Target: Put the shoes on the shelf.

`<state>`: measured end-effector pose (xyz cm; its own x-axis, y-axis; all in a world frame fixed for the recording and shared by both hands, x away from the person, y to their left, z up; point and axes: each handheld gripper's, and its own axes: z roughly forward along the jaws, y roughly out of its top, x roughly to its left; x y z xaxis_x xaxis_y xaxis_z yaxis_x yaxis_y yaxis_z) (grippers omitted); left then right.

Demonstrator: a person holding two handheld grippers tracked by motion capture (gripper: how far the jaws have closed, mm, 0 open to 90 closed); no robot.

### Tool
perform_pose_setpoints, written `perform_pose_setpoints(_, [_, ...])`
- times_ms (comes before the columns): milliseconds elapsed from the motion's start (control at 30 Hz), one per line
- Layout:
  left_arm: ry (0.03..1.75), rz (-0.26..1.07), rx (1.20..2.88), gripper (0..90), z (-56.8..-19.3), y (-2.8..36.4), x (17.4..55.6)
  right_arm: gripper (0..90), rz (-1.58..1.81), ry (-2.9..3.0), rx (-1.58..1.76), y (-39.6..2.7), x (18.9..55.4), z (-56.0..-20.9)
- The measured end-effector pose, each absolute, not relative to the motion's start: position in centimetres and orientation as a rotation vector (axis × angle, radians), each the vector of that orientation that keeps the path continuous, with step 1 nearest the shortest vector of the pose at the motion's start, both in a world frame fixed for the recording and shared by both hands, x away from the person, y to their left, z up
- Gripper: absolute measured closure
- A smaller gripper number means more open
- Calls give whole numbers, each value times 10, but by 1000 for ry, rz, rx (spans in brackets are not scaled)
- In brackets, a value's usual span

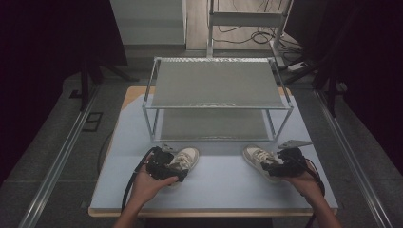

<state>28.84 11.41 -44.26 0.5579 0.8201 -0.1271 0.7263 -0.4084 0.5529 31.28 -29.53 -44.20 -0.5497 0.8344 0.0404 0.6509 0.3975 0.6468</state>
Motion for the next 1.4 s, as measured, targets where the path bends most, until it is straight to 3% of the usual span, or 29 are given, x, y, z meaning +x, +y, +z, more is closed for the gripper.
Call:
perform_pose_setpoints(367, [1287, 187, 2340, 155, -459, 105, 301, 178, 800, 2439, 1318, -286, 322, -461])
perform_pose_setpoints(600, [1284, 151, 2351, 162, -460, 105, 305, 242, 773, 2472, 1329, -283, 327, -471])
perform_pose_setpoints(933, [1277, 152, 2369, 215, -459, 103, 305, 252, 766, 2475, 1328, -281, 329, -475])
perform_pose_setpoints(1400, [1263, 163, 2258, 298, -456, 119, 300, 264, 800, 2469, 1306, -283, 326, -472])
